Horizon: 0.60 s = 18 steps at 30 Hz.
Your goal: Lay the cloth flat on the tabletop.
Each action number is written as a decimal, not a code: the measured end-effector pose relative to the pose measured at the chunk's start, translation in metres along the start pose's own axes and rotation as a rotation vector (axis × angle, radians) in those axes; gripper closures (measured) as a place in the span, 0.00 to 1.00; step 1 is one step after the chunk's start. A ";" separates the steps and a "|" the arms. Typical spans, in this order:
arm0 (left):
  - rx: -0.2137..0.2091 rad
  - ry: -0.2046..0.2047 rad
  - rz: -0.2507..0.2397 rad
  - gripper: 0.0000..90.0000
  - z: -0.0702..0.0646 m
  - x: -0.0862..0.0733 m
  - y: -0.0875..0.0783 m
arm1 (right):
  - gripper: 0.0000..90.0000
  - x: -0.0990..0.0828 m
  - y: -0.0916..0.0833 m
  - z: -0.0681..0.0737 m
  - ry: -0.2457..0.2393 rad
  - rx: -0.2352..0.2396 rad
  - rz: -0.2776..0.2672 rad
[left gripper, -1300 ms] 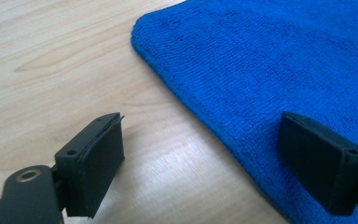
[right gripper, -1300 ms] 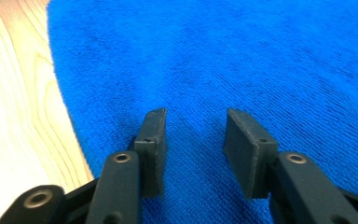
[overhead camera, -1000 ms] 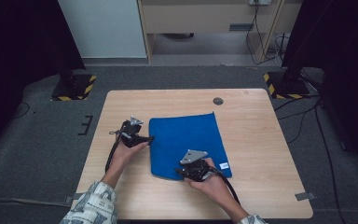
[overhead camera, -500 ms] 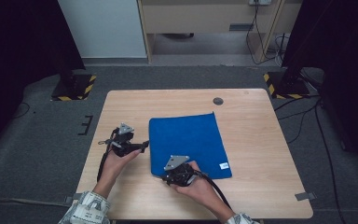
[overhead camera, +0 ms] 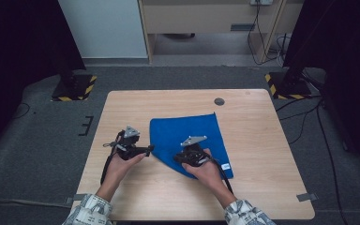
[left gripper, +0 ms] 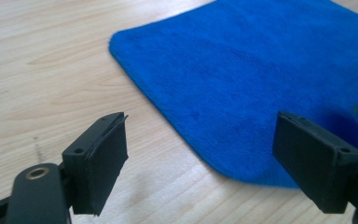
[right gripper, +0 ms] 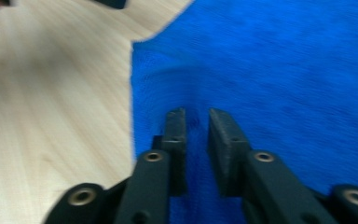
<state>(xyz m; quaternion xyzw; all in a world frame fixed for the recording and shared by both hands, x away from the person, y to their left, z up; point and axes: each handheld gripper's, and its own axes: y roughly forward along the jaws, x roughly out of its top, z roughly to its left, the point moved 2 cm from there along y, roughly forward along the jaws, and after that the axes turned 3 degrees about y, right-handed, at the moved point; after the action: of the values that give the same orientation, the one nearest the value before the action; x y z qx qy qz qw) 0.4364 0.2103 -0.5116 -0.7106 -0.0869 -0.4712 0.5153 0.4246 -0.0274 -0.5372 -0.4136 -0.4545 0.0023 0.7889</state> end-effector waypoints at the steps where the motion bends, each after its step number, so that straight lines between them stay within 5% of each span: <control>1: -0.004 0.009 0.008 0.20 -0.002 0.000 0.001 | 0.79 0.000 0.000 -0.001 0.003 0.008 0.000; 9: 0.014 0.027 0.013 0.20 -0.004 0.000 -0.001 | 0.75 -0.002 0.003 0.016 -0.003 0.137 -0.002; 13: 0.016 0.008 0.008 0.21 0.000 -0.001 -0.003 | 0.74 -0.005 0.002 0.039 -0.076 0.222 0.030; 16: 0.018 0.013 0.004 0.21 0.000 0.000 -0.004 | 0.75 -0.005 0.000 0.047 -0.117 0.204 0.030; 18: 0.023 0.013 0.004 0.21 0.000 0.001 -0.005 | 0.74 -0.006 0.000 0.053 -0.122 0.237 0.036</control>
<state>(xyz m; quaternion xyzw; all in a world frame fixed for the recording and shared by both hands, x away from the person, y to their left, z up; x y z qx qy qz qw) 0.4335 0.2119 -0.5081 -0.7019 -0.0875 -0.4735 0.5248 0.3825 0.0050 -0.5288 -0.3244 -0.4908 0.0952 0.8030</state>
